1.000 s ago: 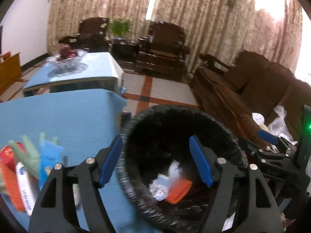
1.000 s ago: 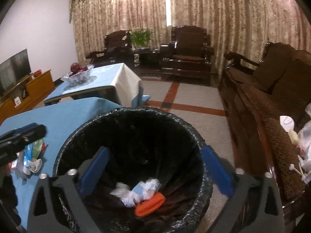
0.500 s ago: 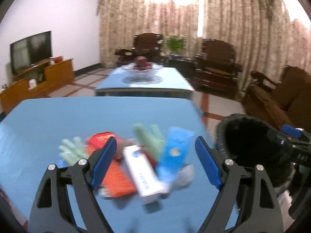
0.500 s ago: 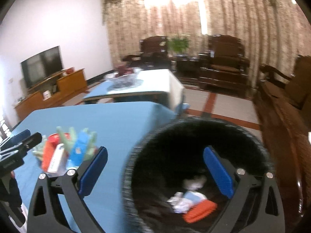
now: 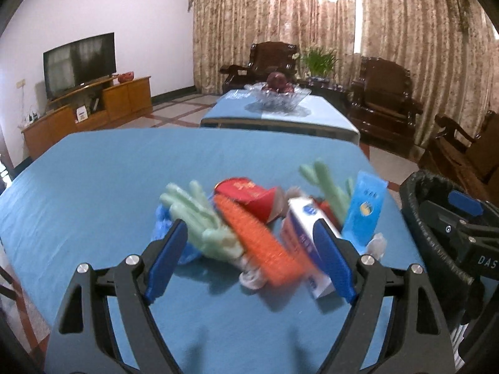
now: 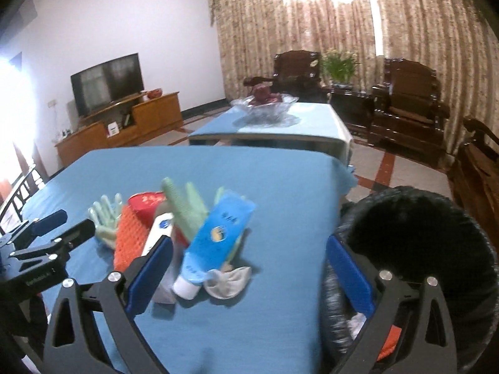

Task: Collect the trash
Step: 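Move both grippers back to the trash pile on the table, then grasp the orange mesh strip with the left gripper while the right gripper grasps the white cotton-pad box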

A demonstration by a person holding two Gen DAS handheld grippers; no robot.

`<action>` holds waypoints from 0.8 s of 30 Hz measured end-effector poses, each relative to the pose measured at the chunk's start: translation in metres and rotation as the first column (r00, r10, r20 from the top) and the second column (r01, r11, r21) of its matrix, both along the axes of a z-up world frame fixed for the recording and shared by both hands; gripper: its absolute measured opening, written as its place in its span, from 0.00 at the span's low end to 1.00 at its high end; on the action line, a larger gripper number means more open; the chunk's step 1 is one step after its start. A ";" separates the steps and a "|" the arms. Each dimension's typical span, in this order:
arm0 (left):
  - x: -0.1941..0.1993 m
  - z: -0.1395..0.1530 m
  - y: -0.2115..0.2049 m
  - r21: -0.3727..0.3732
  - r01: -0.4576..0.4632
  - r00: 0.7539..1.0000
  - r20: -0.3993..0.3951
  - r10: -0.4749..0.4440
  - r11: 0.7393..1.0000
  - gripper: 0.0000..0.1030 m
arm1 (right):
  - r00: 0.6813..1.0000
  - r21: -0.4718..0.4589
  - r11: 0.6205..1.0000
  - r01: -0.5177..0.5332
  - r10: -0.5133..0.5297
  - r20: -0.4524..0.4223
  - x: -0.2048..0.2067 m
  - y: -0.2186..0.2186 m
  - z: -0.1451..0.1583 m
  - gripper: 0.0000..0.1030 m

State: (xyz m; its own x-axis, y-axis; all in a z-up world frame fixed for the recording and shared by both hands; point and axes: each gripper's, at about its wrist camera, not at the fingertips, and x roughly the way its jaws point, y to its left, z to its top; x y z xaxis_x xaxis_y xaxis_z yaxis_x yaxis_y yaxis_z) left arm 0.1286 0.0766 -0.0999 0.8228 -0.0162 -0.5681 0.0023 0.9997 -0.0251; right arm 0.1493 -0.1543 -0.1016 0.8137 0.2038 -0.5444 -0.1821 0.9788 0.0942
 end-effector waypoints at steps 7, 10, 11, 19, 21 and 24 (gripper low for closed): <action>0.003 -0.023 0.008 -0.021 -0.007 0.998 -0.061 0.005 1.000 0.72 | 0.998 -0.011 0.999 -0.039 0.039 -0.054 0.004 0.016 -0.021 0.74; 0.007 -0.032 0.004 -0.029 0.009 0.997 -0.080 -0.012 1.000 0.68 | 0.997 -0.029 0.998 -0.050 0.048 -0.062 0.006 0.019 -0.027 0.67; 0.008 -0.035 0.002 -0.029 0.014 0.996 -0.085 -0.017 0.999 0.65 | 0.997 -0.035 0.998 -0.053 0.051 -0.064 0.006 0.019 -0.029 0.66; 0.028 -0.060 -0.013 -0.052 0.065 0.986 -0.148 -0.072 0.997 0.45 | 0.995 -0.039 0.997 -0.065 0.062 -0.077 0.009 0.014 -0.036 0.63; 0.032 -0.067 -0.015 -0.068 0.074 0.982 -0.170 -0.085 0.995 0.38 | 0.995 -0.038 0.997 -0.069 0.066 -0.079 0.010 0.015 -0.037 0.63; 0.035 -0.069 -0.015 -0.075 0.070 0.982 -0.172 -0.082 0.995 0.27 | 0.994 -0.034 0.997 -0.075 0.072 -0.078 0.010 0.016 -0.037 0.63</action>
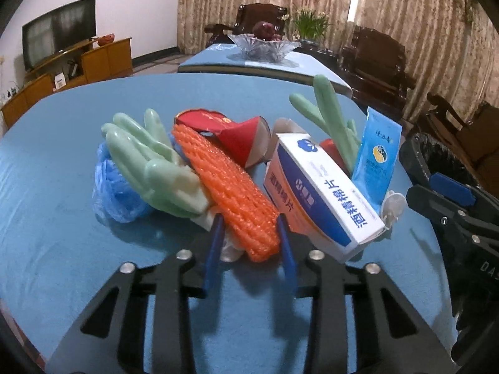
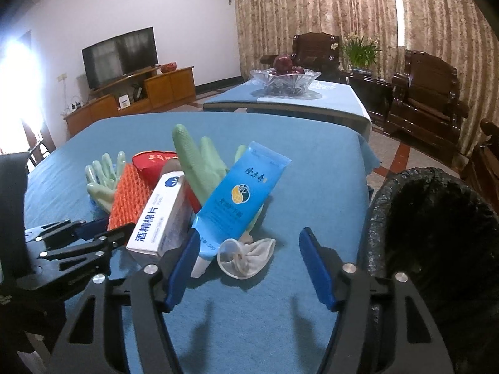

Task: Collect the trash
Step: 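Grasp the orange mesh strip with the left gripper while the right gripper grasps the white cotton-pad box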

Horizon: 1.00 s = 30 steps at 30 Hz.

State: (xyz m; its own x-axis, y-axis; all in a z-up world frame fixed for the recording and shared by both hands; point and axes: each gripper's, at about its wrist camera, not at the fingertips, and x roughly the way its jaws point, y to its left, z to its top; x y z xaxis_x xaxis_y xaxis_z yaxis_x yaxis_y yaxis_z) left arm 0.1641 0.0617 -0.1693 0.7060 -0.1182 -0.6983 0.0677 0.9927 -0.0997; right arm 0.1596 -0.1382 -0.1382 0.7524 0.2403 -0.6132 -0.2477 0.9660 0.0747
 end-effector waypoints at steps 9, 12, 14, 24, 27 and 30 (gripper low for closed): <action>-0.017 0.018 0.009 -0.002 -0.025 0.998 0.055 0.025 1.000 0.10 | 0.997 0.034 0.996 -0.082 0.082 0.017 -0.004 0.028 0.006 0.63; -0.026 0.026 0.017 0.003 -0.039 0.997 0.070 0.039 0.999 0.10 | 0.993 0.038 0.993 -0.114 0.114 0.016 -0.004 0.041 0.007 0.63; -0.031 0.030 0.023 0.009 -0.045 0.996 0.078 0.045 0.999 0.10 | 0.991 0.032 0.991 -0.132 0.132 0.014 -0.005 0.052 0.005 0.63; -0.043 0.033 0.038 0.000 -0.060 0.996 0.069 0.059 0.998 0.10 | 0.987 -0.008 0.988 -0.156 0.155 -0.035 0.005 0.082 -0.013 0.49; -0.044 0.033 0.038 0.000 -0.058 0.996 0.071 0.058 0.998 0.10 | 0.985 -0.038 0.986 -0.159 0.157 -0.068 0.006 0.089 -0.022 0.37; -0.046 0.032 0.038 -0.004 -0.055 0.995 0.077 0.055 0.998 0.10 | 0.985 -0.040 0.986 -0.160 0.157 -0.075 0.003 0.091 -0.023 0.30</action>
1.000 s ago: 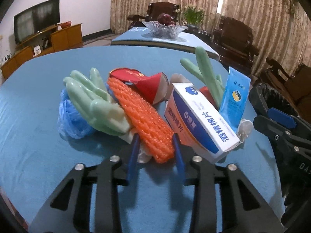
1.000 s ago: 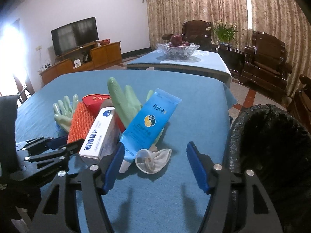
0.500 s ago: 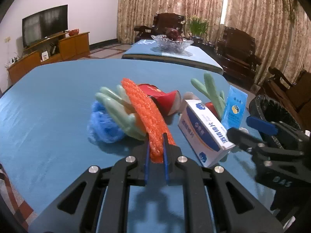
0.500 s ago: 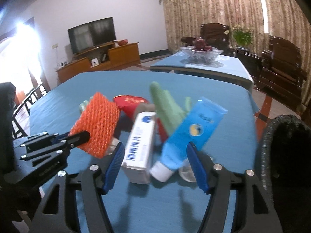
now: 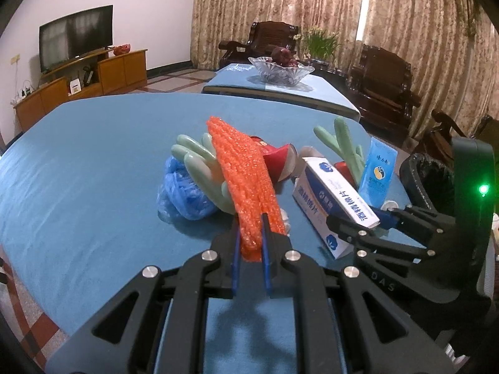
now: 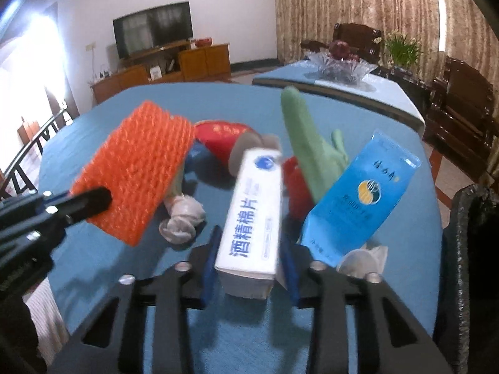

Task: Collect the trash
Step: 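Grasp the orange mesh strip with the left gripper while the right gripper grasps the white cotton-pad box, then carry the mesh strip and box over the bin to drop them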

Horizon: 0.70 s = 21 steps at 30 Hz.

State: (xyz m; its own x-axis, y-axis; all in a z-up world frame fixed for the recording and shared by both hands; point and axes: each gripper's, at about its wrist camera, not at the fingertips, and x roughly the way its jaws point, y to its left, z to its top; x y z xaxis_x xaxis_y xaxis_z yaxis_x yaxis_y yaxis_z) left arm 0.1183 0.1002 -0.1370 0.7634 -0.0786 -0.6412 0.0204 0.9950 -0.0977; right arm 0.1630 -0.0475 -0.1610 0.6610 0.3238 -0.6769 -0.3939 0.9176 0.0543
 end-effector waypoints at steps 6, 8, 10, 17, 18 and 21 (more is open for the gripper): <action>-0.002 0.009 0.001 0.000 -0.002 1.000 0.014 0.002 1.000 0.10 | 0.999 0.028 0.999 -0.034 0.033 0.033 -0.008 -0.004 0.020 0.28; -0.003 0.015 0.001 0.003 -0.005 1.000 0.021 0.005 1.000 0.10 | 0.998 0.055 0.997 -0.047 0.044 0.052 -0.013 -0.008 0.032 0.28; -0.004 0.022 0.000 0.002 -0.004 1.000 0.031 0.004 1.000 0.10 | 0.996 0.074 0.996 -0.052 0.046 0.074 -0.018 -0.012 0.044 0.28; -0.008 0.051 -0.015 -0.002 0.021 0.996 0.091 -0.021 1.000 0.10 | 0.993 0.136 0.990 -0.025 0.008 0.122 -0.028 -0.032 0.080 0.28; -0.008 0.055 -0.018 -0.001 0.025 0.995 0.098 -0.025 1.000 0.10 | 0.992 0.140 0.990 -0.021 0.003 0.129 -0.029 -0.035 0.084 0.28; -0.009 0.064 -0.027 -0.001 0.042 0.992 0.117 -0.042 0.999 0.10 | 0.988 0.149 0.989 -0.003 -0.020 0.154 -0.032 -0.049 0.098 0.28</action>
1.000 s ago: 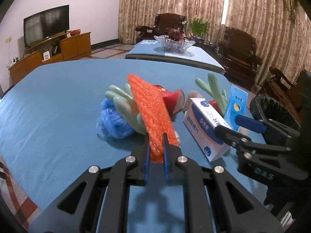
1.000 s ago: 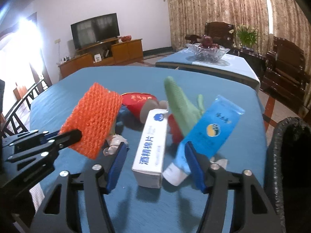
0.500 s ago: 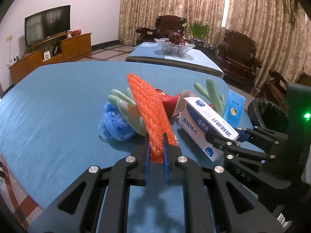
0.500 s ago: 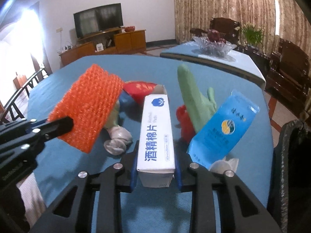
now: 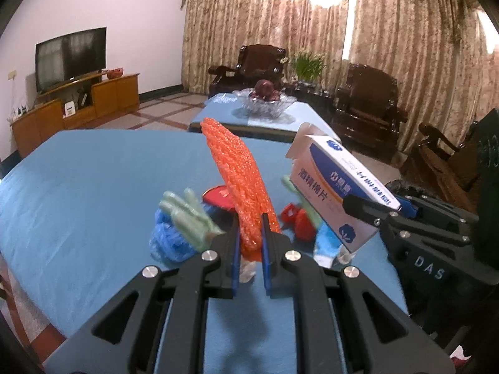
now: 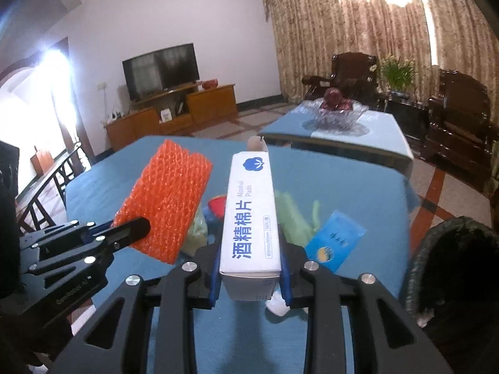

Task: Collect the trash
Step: 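Carry the mesh strip and box over the bin to drop them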

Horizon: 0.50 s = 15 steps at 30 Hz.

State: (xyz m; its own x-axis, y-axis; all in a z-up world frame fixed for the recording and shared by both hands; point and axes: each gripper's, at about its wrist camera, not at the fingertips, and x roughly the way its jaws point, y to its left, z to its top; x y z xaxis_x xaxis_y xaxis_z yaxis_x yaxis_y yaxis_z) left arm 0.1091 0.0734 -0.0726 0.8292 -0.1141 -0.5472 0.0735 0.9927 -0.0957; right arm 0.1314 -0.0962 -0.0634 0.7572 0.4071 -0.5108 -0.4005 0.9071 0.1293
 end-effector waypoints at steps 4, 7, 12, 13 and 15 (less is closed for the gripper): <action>0.002 0.011 -0.017 -0.001 0.034 0.999 0.026 -0.033 0.999 0.10 | 0.999 0.005 0.999 0.039 -0.039 0.031 -0.003 -0.022 0.017 0.28; 0.006 0.018 -0.033 -0.003 0.063 0.997 0.043 -0.063 0.998 0.10 | 0.996 0.011 0.997 0.078 -0.079 0.047 -0.006 -0.041 0.026 0.28; 0.011 0.024 -0.066 -0.004 0.131 0.990 0.059 -0.131 0.991 0.10 | 0.987 0.007 0.989 0.148 -0.148 0.064 -0.011 -0.075 0.035 0.29; 0.012 0.024 -0.073 -0.004 0.142 0.988 0.060 -0.141 0.990 0.10 | 0.984 0.006 0.986 0.166 -0.166 0.064 -0.012 -0.083 0.036 0.29; 0.015 0.025 -0.089 -0.010 0.173 0.983 0.060 -0.172 0.985 0.10 | 0.977 0.005 0.979 0.205 -0.205 0.063 -0.014 -0.101 0.038 0.29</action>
State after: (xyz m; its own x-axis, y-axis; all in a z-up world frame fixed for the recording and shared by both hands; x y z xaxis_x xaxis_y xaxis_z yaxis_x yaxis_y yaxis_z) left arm 0.1238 -0.0152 -0.0481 0.8268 -0.2662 -0.4956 0.2495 0.9631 -0.1009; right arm 0.1176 -0.1974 -0.0258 0.8549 0.2396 -0.4601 -0.2135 0.9709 0.1088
